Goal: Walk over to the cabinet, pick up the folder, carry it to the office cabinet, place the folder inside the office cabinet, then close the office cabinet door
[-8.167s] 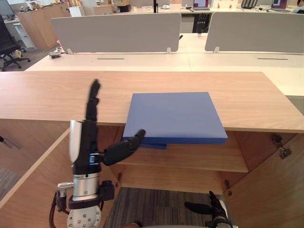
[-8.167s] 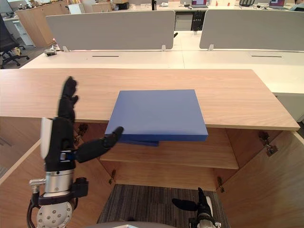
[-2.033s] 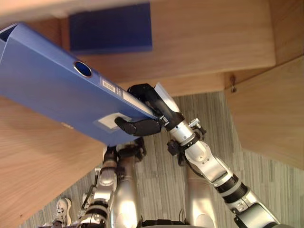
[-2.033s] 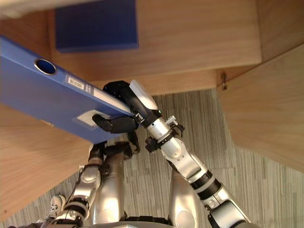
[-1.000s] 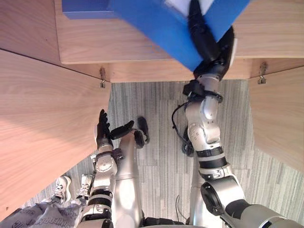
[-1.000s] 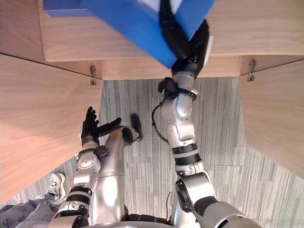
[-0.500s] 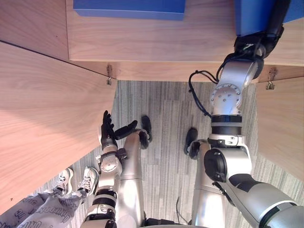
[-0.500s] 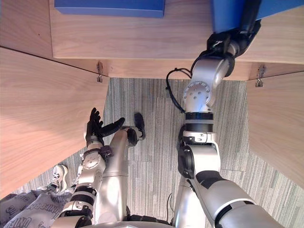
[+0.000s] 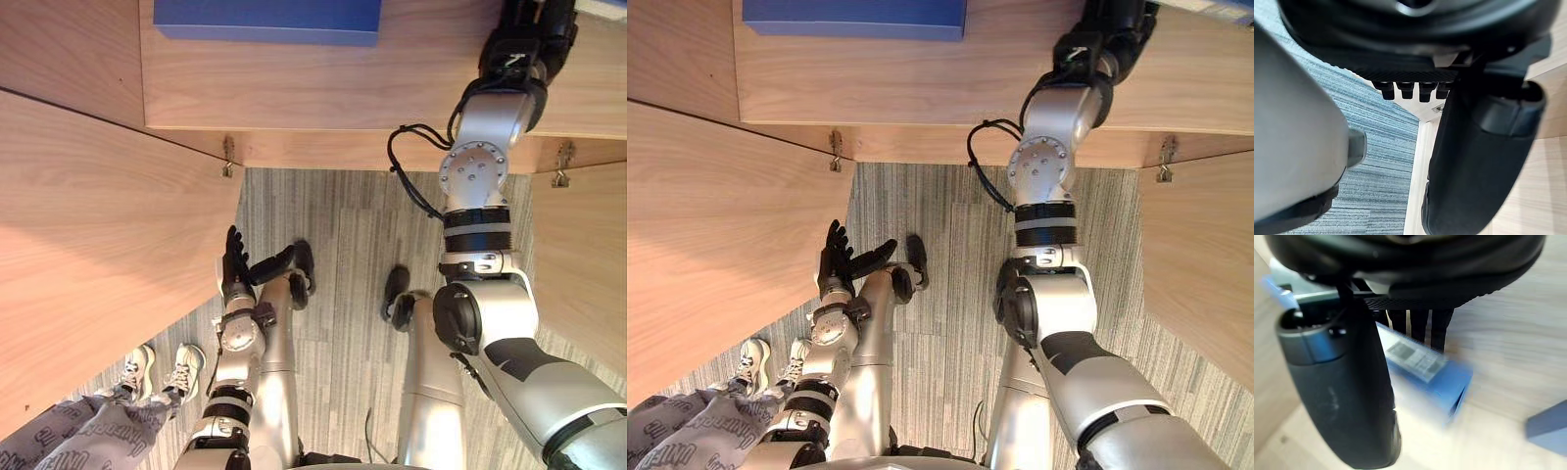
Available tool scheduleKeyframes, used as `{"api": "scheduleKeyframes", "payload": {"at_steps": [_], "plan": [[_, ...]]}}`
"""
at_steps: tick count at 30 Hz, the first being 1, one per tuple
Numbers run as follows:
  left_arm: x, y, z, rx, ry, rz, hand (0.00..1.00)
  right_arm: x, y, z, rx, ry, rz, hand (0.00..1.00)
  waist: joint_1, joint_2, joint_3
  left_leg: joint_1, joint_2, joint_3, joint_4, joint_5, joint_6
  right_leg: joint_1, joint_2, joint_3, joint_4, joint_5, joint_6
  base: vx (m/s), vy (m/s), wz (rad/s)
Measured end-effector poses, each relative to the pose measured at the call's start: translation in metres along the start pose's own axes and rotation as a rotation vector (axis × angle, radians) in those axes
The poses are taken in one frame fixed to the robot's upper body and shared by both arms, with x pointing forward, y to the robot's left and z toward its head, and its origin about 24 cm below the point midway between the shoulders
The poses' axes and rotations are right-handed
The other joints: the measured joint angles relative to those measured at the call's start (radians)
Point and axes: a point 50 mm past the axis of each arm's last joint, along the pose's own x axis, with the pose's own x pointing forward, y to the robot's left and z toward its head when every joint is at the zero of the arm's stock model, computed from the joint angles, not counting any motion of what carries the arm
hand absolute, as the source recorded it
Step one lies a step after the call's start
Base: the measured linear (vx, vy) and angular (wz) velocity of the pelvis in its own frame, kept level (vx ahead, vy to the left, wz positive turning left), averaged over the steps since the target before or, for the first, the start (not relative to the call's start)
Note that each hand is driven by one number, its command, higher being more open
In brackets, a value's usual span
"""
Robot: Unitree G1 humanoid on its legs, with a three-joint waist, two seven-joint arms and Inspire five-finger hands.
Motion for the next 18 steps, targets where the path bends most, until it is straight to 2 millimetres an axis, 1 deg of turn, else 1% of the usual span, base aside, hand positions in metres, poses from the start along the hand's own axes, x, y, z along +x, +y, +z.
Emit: {"api": "scheduleKeyframes", "payload": {"at_steps": [4,8,9,10,12,16,18], "plan": [[0.002,-0.005,0.001,-0.008,0.007,0.003,1.0,-0.005,0.005,-0.012,-0.133,0.015,0.047,1.0,-0.005,0.0,0.0,-0.001,0.007,-0.003,0.003,0.0,0.0,0.002,0.006,-0.003,-0.005,0.004,-0.006,-0.01,0.008,-0.04],[0.002,-0.002,0.0,-0.015,0.012,0.028,1.0,-0.013,0.012,-0.026,-0.26,0.032,0.109,1.0,-0.018,0.0,0.0,-0.001,0.013,-0.003,0.001,0.0,0.0,0.004,0.012,-0.003,-0.012,0.008,-0.008,-0.01,0.004,-0.05],[0.002,0.0,0.0,-0.018,0.014,0.045,1.0,-0.017,0.016,-0.032,-0.314,0.036,0.142,1.0,-0.025,0.0,0.0,0.0,0.016,-0.002,0.001,0.0,0.0,0.005,0.015,-0.003,-0.015,0.01,-0.008,0.0,0.009,-0.06],[0.003,0.001,-0.001,-0.019,0.016,0.049,1.0,-0.019,0.017,-0.034,-0.347,0.036,0.16,1.0,-0.028,0.0,0.0,0.001,0.018,-0.002,0.0,0.0,0.0,0.006,0.017,-0.003,-0.018,0.012,-0.008,0.0,0.012,-0.1],[0.003,0.002,-0.003,-0.015,0.026,0.056,1.0,-0.026,0.021,-0.044,-0.471,0.035,0.225,1.0,-0.031,-0.001,0.0,0.008,0.025,0.0,-0.006,0.0,-0.001,0.013,0.025,-0.002,-0.031,0.018,-0.009,0.0,0.011,-0.1],[0.004,0.006,-0.006,-0.02,0.043,0.072,1.0,-0.036,0.017,-0.058,-0.613,0.059,0.298,1.0,-0.042,-0.003,-0.002,0.025,0.026,0.002,-0.015,0.001,-0.002,0.03,0.026,-0.003,-0.039,0.018,-0.009,0.0,0.0,0.0],[0.004,0.01,-0.007,-0.02,0.051,0.083,1.0,-0.045,0.009,-0.067,-0.687,0.089,0.371,1.0,-0.055,-0.01,-0.005,0.034,0.027,0.004,-0.025,0.001,-0.003,0.039,0.029,-0.003,-0.054,0.023,-0.008,0.0,0.0,0.0]]}}
